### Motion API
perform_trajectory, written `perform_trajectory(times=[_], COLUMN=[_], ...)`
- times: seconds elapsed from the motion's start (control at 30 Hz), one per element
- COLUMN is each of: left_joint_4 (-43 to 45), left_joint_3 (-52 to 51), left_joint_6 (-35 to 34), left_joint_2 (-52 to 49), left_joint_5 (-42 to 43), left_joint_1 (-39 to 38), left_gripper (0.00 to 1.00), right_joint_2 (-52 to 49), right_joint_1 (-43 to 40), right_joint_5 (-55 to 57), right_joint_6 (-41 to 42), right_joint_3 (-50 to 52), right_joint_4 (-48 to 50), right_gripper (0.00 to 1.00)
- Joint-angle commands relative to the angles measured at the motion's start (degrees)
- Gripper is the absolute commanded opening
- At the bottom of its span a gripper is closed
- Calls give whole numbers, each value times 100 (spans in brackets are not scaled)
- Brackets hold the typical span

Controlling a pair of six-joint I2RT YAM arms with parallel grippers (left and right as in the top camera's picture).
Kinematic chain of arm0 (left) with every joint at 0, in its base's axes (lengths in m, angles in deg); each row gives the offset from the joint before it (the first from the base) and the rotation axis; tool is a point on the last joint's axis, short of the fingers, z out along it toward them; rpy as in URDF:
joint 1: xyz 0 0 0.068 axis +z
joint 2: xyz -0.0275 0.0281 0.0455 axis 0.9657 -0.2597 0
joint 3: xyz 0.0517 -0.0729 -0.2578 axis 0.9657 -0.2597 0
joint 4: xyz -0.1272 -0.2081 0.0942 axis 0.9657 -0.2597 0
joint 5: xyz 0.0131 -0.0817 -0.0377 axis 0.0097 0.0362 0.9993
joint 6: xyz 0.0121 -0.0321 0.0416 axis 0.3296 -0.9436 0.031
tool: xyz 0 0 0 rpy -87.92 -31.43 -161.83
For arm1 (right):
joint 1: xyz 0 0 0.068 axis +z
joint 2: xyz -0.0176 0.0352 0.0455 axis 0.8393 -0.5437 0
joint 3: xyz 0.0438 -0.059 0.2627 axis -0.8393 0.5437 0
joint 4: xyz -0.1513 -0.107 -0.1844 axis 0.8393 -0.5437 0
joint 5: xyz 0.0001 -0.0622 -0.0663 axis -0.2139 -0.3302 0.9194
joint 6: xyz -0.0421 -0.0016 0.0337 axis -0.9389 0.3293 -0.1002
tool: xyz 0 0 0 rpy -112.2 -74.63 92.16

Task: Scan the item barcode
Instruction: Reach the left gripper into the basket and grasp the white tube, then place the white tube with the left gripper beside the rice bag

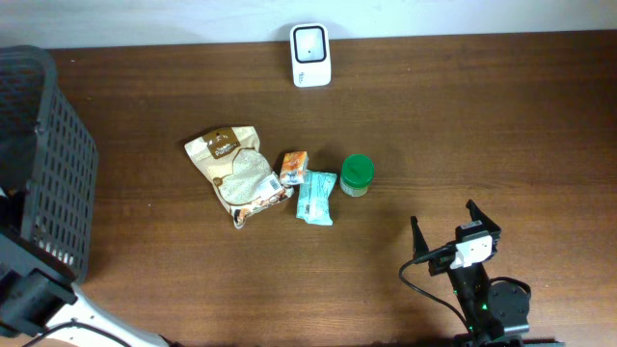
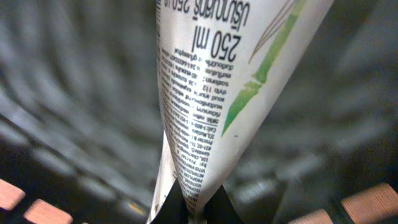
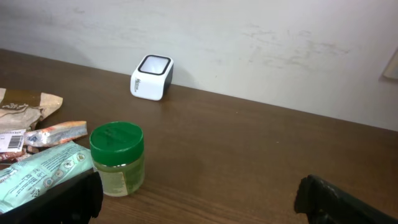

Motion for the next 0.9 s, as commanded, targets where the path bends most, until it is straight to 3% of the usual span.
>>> perform_trajectory(times=[0.0,0.33,0.5,0.6,0.73,0.87], left_joint_4=[-208,299,745,981,1174,907], left_joint_3=[584,772,772,772,772,756], left_joint_6=[-37,-256,-398,-398,-398,-516], left_joint_2=[105,2203,3359,3998,4522,4557], left_joint_5=[693,1534,1589,1366,138,146], left_joint_1=[-33,-391,-1115,-1864,-2876,-3342], left_gripper=[0,0,0,0,0,0], right_joint_2=[37,37,37,37,37,37], right_joint_1=[46,46,46,46,46,46], right_joint_5=[31,31,31,31,31,31], right_joint_6=[17,17,17,17,17,17], right_joint_3=[48,48,48,48,48,48], right_joint_4=[-4,-4,-4,-4,-4,-4], right_gripper=[98,98,98,98,98,98])
